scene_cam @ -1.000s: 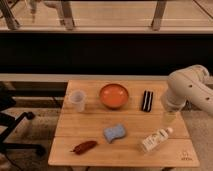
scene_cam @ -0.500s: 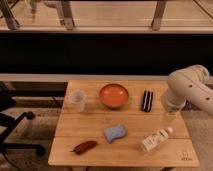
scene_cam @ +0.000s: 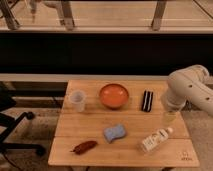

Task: Place the pepper in the ceramic cup

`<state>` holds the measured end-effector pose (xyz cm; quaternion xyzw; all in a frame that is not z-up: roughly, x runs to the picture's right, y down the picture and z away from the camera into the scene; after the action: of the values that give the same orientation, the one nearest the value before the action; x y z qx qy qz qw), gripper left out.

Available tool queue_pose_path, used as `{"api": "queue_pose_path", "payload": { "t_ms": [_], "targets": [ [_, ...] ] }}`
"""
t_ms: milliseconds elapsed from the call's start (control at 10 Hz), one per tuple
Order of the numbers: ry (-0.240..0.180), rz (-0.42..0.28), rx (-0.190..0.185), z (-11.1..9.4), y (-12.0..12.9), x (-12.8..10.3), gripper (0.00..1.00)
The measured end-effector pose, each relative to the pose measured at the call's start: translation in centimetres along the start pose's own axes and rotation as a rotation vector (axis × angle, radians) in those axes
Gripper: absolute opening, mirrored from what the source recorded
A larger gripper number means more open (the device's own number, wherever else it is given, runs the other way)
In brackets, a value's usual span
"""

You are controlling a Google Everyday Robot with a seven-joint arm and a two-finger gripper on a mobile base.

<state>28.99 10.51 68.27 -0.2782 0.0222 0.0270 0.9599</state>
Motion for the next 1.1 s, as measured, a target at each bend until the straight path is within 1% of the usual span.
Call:
{"api": "queue_pose_path", "payload": {
  "t_ms": [300, 500, 600, 700, 800, 1000, 1100],
  "targets": [
    [0.000, -0.001, -0.002, 0.1, 0.1, -0.1, 0.80],
    [0.005, -0.031, -0.013, 0.1, 0.5, -2.3, 0.80],
    [0.005, -0.045, -0.022, 0.1, 0.8, -3.7, 0.80],
    [0.004, -0.066, -0.033, 0.2, 1.2, -5.8, 0.80],
    [0.001, -0.082, -0.044, 0.2, 1.5, -7.0, 0.80],
    [-0.005, -0.109, -0.058, 0.2, 2.0, -7.7, 0.80],
    [-0.012, -0.132, -0.068, 0.2, 2.5, -8.5, 0.80]
  ]
}}
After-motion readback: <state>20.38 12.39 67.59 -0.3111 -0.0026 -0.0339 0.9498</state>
